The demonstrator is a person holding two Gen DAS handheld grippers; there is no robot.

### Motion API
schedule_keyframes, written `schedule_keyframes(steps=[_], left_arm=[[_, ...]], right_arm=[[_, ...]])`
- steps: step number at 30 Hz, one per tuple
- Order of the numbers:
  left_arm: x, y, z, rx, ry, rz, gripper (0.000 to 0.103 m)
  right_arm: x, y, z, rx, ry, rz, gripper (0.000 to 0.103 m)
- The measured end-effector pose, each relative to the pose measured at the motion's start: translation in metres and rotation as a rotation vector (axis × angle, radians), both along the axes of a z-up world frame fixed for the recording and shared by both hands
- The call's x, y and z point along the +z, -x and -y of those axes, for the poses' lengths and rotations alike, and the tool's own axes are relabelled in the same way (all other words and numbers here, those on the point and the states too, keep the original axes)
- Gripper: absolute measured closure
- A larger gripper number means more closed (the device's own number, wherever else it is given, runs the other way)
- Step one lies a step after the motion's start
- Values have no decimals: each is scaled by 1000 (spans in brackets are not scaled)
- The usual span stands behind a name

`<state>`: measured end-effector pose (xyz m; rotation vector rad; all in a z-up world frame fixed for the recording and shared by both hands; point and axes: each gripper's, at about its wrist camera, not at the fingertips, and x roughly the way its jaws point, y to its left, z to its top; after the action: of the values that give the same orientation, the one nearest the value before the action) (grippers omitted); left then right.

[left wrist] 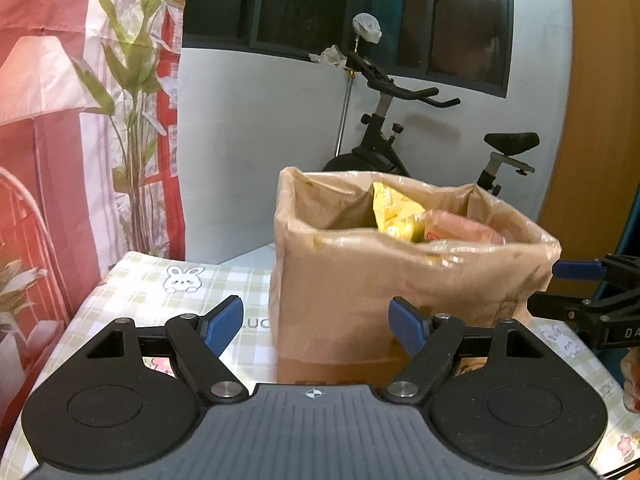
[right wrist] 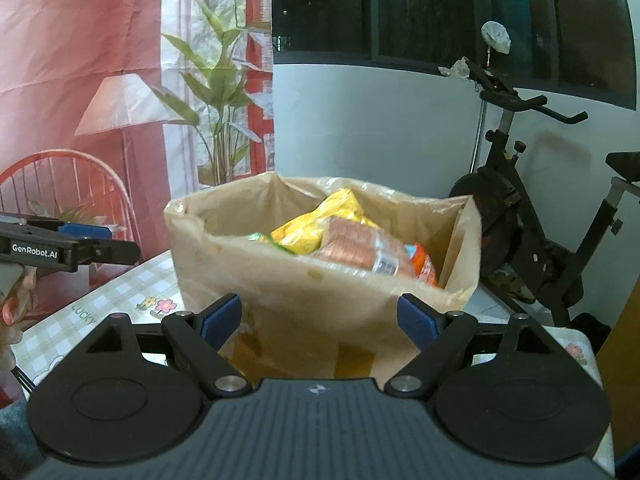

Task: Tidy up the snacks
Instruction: 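Move both tools back down to the snack pile in front of the box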

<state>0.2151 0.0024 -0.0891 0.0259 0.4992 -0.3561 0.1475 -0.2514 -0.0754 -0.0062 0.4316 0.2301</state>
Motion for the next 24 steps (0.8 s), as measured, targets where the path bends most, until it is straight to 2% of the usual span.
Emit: schedule_keyframes(steps=[14,24], left_arm=[[-39,21,-11,37,-6,-22,21],[-68,33,-14,54,-45,-59,21]], right_arm=[[-44,14,-13,17,-10,-33,16],[-82,20,-22,27,2,-72,16]])
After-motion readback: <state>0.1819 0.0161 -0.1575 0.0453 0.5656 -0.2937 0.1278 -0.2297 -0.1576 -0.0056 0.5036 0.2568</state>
